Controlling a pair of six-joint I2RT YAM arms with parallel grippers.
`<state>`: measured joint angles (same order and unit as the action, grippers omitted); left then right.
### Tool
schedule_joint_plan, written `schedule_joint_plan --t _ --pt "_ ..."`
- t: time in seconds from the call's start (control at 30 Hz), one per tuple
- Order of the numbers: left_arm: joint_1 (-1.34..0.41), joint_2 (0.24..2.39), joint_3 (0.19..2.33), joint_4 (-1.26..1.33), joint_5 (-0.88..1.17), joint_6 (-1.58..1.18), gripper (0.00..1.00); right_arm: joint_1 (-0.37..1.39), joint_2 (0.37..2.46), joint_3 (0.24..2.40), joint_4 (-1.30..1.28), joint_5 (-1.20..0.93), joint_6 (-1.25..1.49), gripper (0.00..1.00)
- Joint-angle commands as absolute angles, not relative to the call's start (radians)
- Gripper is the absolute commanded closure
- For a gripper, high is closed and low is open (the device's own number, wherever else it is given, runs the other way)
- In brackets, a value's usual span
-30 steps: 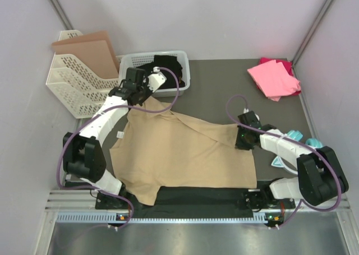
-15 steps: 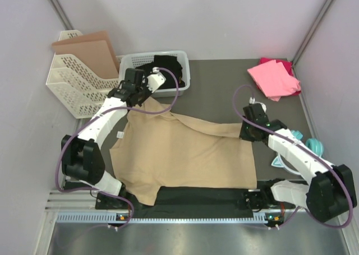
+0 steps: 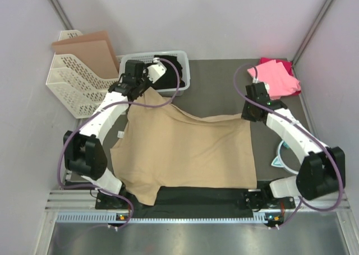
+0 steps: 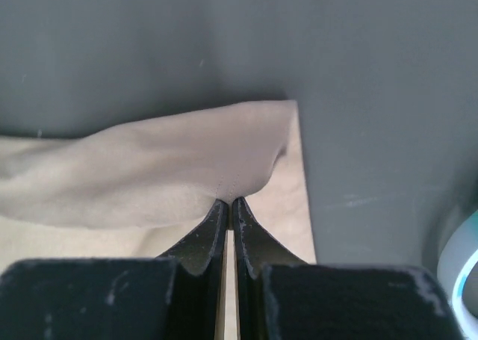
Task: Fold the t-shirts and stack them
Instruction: Flatten out the tshirt, then fold the flattened tshirt in 1/3 of the way
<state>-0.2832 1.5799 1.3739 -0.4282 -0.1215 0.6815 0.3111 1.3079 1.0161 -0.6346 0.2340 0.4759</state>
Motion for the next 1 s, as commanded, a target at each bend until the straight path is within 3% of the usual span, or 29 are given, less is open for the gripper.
schedule_joint_plan --t 0.0,0.4,0.97 --pt "-0.282 1.641 1.462 -0.331 -0.17 0.722 1.0 0.227 1.455 1.164 -0.583 0.261 0.445 1.0" --pt "-0.268 1.689 1.367 -0.258 -0.235 0.81 1.0 0.089 1.709 1.419 -0.577 0.143 0.454 1.0" --pt "-0.25 1.459 1.17 -0.275 -0.192 0.822 1.0 0.094 1.577 1.192 -0.558 0.143 0.472 1.0"
